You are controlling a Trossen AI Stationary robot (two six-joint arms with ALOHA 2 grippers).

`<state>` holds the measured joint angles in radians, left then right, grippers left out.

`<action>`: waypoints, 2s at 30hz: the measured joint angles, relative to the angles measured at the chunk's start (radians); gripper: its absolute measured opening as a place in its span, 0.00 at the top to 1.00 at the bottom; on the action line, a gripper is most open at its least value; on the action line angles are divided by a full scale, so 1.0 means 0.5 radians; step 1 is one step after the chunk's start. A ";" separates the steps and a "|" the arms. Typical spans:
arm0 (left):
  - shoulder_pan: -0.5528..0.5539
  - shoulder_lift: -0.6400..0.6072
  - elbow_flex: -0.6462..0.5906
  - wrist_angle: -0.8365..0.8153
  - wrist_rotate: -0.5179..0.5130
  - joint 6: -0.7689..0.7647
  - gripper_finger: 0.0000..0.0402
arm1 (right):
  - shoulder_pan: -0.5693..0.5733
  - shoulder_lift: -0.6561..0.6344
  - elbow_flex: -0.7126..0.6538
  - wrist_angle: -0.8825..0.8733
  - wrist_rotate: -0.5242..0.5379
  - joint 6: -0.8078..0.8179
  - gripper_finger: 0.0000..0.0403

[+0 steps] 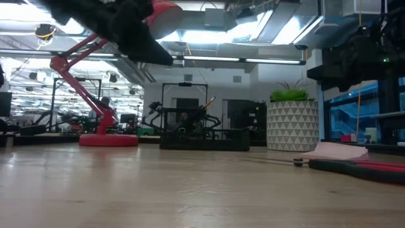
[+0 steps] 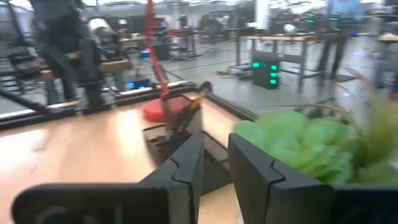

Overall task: Pick and place office supplies into organizer
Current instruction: Put the top binder clip into the desk organizer

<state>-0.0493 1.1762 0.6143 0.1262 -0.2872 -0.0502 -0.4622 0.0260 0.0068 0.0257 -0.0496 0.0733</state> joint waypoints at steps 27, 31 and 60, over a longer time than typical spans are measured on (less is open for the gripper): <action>-0.147 0.052 -0.432 0.924 -0.001 0.022 0.77 | 0.002 0.037 0.072 0.129 -0.178 0.047 0.80; -0.147 0.052 -0.432 0.924 -0.001 0.022 0.77 | 0.001 0.128 0.231 -0.019 -0.148 -0.014 0.80; -0.147 0.052 -0.432 0.908 -0.017 0.108 0.77 | 0.436 1.845 1.503 -1.756 -0.044 -1.254 0.80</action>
<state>-0.1226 1.2022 0.3985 0.5800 -0.2958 0.0036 -0.2441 0.9483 0.7582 -0.8524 -0.0718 -0.5538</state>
